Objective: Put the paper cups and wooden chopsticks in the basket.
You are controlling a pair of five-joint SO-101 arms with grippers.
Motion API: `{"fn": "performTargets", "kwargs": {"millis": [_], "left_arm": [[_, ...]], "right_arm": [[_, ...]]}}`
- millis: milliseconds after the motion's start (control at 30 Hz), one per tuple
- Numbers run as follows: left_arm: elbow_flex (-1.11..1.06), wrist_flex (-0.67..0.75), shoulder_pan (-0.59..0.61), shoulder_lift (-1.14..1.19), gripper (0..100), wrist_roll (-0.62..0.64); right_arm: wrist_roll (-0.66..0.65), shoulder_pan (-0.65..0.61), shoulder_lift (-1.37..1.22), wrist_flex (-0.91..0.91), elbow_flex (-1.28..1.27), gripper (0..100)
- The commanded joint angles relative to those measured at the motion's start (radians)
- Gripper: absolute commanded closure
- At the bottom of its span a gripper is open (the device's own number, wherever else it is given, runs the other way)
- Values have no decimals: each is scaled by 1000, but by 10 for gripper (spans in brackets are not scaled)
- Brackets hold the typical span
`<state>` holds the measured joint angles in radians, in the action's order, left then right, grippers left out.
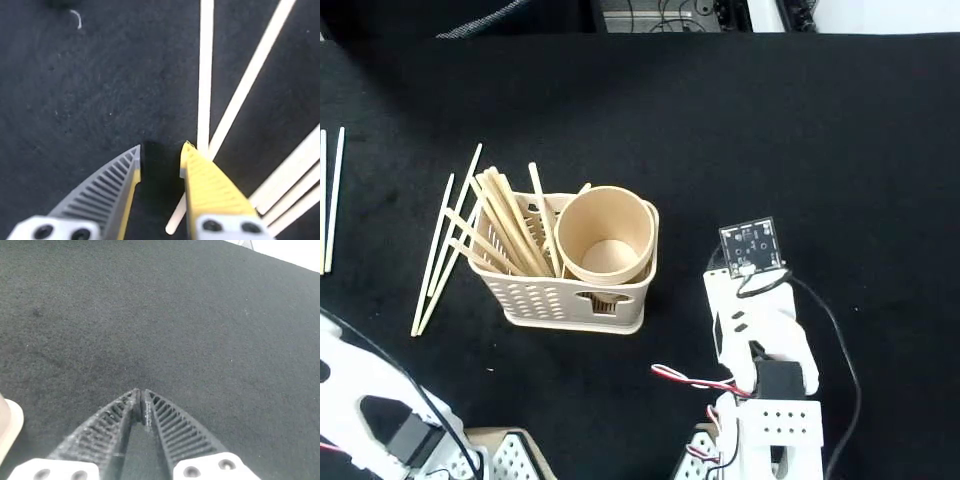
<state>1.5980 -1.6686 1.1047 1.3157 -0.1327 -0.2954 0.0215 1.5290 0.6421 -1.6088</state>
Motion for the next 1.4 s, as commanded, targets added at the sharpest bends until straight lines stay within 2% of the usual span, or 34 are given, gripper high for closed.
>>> {"fn": "performTargets", "kwargs": {"millis": [0, 200, 400, 533, 700, 833, 900, 1033, 1067, 1233, 1367], "left_arm": [[71, -25, -13, -29, 855, 68], [67, -78, -18, -129, 749, 94], [59, -74, -56, -127, 744, 97], [59, 14, -84, -49, 744, 107], [62, 163, -77, 92, 744, 221], [62, 173, -51, 118, 745, 272], [62, 169, -39, 118, 786, 287], [67, 161, -30, 115, 962, 288], [67, 163, -35, 115, 979, 288], [67, 153, -42, 115, 970, 282], [68, 83, -45, 84, 971, 252]], "right_arm": [[-8, -8, 8, -3, 15, 985], [-8, -8, 8, -5, 15, 985], [-8, -8, 8, -3, 15, 985], [-8, -8, 8, -3, 15, 985], [-8, -8, 8, -3, 15, 985], [-8, -6, 8, -3, 15, 985], [-8, -8, 8, -3, 15, 985], [-8, -8, 8, -3, 15, 985], [-8, -8, 8, -3, 15, 985], [-8, -8, 8, -3, 15, 985], [-8, -8, 8, -3, 15, 985]]}}
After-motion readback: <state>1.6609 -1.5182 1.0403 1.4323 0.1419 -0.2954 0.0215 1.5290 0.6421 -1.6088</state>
